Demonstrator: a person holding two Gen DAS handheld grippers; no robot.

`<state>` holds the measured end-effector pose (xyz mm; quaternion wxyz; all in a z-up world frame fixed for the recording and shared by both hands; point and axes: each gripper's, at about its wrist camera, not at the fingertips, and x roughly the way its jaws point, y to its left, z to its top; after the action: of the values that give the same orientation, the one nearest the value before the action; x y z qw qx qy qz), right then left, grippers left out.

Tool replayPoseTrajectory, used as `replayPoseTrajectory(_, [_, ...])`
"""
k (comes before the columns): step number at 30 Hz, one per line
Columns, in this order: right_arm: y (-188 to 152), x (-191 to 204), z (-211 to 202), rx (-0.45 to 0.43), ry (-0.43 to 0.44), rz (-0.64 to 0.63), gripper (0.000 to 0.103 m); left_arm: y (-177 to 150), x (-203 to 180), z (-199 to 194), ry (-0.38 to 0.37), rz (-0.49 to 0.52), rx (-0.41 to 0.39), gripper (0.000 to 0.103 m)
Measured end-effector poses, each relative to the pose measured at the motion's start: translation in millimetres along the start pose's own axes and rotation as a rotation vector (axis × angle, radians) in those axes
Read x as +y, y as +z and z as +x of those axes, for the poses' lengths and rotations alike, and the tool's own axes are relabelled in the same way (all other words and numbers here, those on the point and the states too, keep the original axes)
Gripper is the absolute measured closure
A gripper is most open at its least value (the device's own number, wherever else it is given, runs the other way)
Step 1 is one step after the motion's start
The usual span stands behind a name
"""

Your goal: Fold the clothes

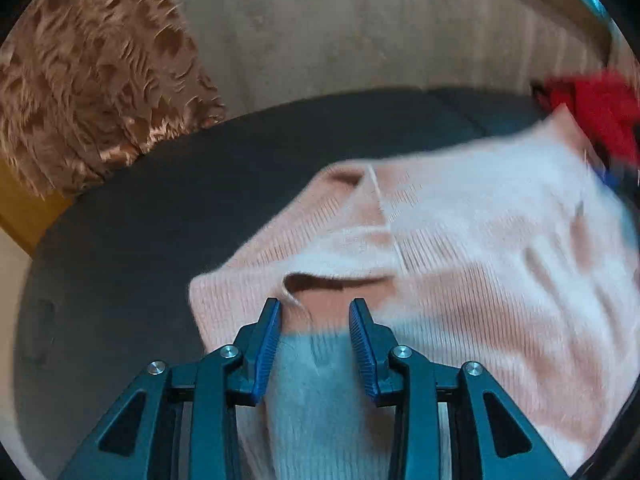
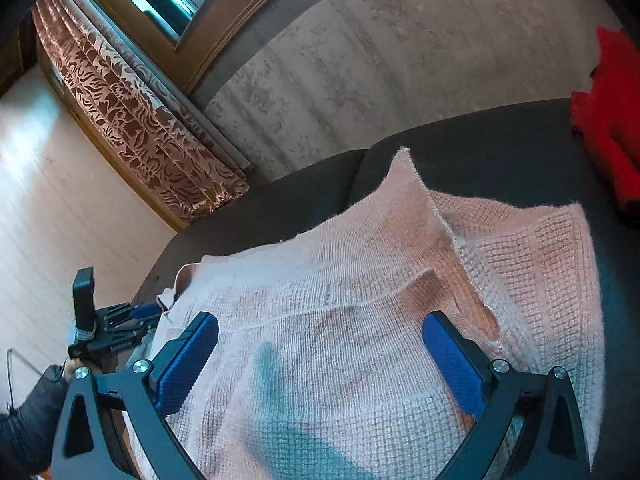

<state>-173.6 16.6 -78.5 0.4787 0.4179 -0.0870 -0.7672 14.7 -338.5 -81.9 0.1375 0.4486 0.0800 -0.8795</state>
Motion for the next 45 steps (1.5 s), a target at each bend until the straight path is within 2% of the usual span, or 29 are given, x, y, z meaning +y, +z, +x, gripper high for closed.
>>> replayPoseTrajectory(1, [0,0,0,-0.002,0.001,0.001,0.000,5,12,-1,-0.061,-0.081,-0.020,0.069])
replayPoseTrajectory(2, [0,1,1,-0.004,0.002,0.003,0.000,9,32,0,-0.145,-0.218,-0.047,0.069])
replayPoseTrajectory(3, [0,1,0,-0.007,0.005,0.005,0.000,10,51,4,-0.194,-0.343,-0.059,0.069])
replayPoseTrajectory(5, [-1,1,0,-0.011,0.008,0.007,0.000,7,77,16,-0.219,-0.503,-0.055,0.070])
replayPoseTrajectory(6, [-1,0,-1,-0.012,0.008,0.005,0.000,2,86,22,-0.212,-0.541,-0.051,0.072])
replayPoseTrajectory(7, [-1,-1,-2,-0.013,0.008,0.004,0.000,-3,95,28,-0.205,-0.578,-0.048,0.087])
replayPoseTrajectory(9, [-2,-2,-2,-0.014,0.009,0.003,0.000,-14,108,30,-0.212,-0.631,-0.056,0.086])
replayPoseTrajectory(11, [-2,-2,-2,-0.017,0.013,0.005,0.000,-25,112,14,-0.268,-0.636,-0.097,0.080])
replayPoseTrajectory(12, [-2,-3,-2,-0.018,0.015,0.006,0.000,-28,106,2,-0.268,-0.595,-0.116,0.080])
replayPoseTrajectory(18, [-2,-5,-3,-0.023,0.024,0.010,0.000,-44,41,-79,-0.177,-0.199,-0.210,0.075])
replayPoseTrajectory(21, [-1,-5,-3,-0.027,0.028,0.010,0.000,-40,5,-72,-0.130,-0.027,-0.157,0.075])
replayPoseTrajectory(29, [-2,-3,-4,-0.030,0.027,0.011,0.000,-13,-3,-27,-0.133,-0.019,-0.037,0.074])
replayPoseTrajectory(33, [-1,-6,-5,-0.036,0.044,0.018,0.000,-16,-8,-6,-0.129,0.013,0.043,0.073])
replayPoseTrajectory(39, [-1,-9,-7,-0.048,0.070,0.034,0.000,-22,-3,-8,-0.149,-0.049,0.042,0.072])
replayPoseTrajectory(41, [0,-9,-7,-0.044,0.061,0.039,0.000,-25,-9,-13,-0.134,-0.020,0.023,0.091])
replayPoseTrajectory(42, [1,-6,-5,-0.033,0.045,0.030,0.000,-26,-12,-15,-0.131,-0.006,0.012,0.098])
replayPoseTrajectory(45, [3,4,0,0.026,-0.022,-0.019,0.000,-25,-20,-20,-0.124,0.017,-0.022,0.101])
